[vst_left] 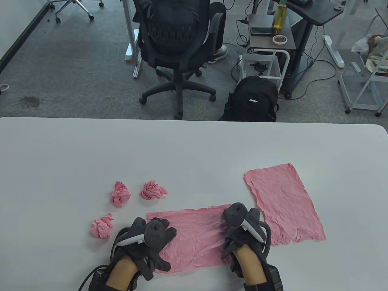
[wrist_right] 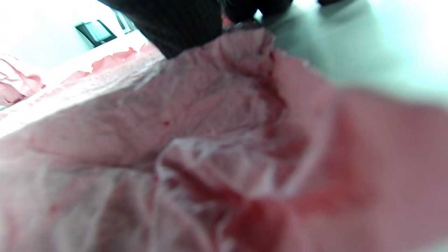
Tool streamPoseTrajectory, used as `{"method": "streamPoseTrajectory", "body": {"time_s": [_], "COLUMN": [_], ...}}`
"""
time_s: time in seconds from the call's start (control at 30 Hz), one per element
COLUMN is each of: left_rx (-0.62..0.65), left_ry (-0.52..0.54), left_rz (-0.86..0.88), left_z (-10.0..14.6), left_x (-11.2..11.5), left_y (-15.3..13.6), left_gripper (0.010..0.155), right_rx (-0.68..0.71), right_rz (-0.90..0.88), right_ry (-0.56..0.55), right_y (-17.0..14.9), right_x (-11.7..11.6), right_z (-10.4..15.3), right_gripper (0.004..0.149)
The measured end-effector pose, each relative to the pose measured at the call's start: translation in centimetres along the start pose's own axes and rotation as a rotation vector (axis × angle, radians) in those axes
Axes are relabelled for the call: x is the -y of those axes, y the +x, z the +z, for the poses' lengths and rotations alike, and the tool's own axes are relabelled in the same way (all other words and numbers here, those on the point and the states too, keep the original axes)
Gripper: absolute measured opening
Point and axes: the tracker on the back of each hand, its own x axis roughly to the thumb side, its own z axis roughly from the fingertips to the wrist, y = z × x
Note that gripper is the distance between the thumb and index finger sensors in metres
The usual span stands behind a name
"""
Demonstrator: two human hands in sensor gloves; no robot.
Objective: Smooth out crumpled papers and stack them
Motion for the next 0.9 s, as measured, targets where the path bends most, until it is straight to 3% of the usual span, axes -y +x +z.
{"method": "streamPoseTrajectory", "body": {"time_s": [0.17,0.23,0.3,0.4,0.43,0.53,0.7,0.9], "left_rx": [0.006,0.008,0.011,0.011,0.015,0.016,0.003,-0.026], "left_ry": [0.017,0.016,0.017,0.016,0.010,0.005,-0.018,-0.032], "left_rz": [-0.010,-0.005,-0.001,0.023,0.028,0.028,0.021,-0.008], "left_z": [-0.3,-0.4,-0.5,-0.6,-0.6,-0.6,-0.5,0.0], "left_x": [-0.1,-0.2,-0.2,-0.2,-0.2,-0.2,-0.3,-0.3], "left_y": [-0.2,-0.3,-0.5,-0.8,-0.8,-0.9,-0.7,-0.9], "left_gripper": [0.104,0.104,0.104,0.104,0.104,0.105,0.106,0.108], "right_rx": [0.320,0.471,0.578,0.483,0.474,0.270,0.066,-0.053], "right_rz": [-0.014,-0.002,0.054,0.163,0.083,-0.069,-0.102,-0.057], "right_ry": [-0.117,-0.035,0.135,0.346,0.368,0.365,0.292,0.254], "right_y": [5.2,8.0,10.1,9.8,9.0,4.8,0.0,-1.7], "right_x": [0.5,-1.3,-3.5,-4.8,-4.4,-2.7,-0.7,0.2], "right_z": [2.4,3.1,3.4,2.9,2.5,1.4,0.8,1.0], "right_gripper": [0.061,0.061,0.063,0.068,0.069,0.072,0.076,0.078]}}
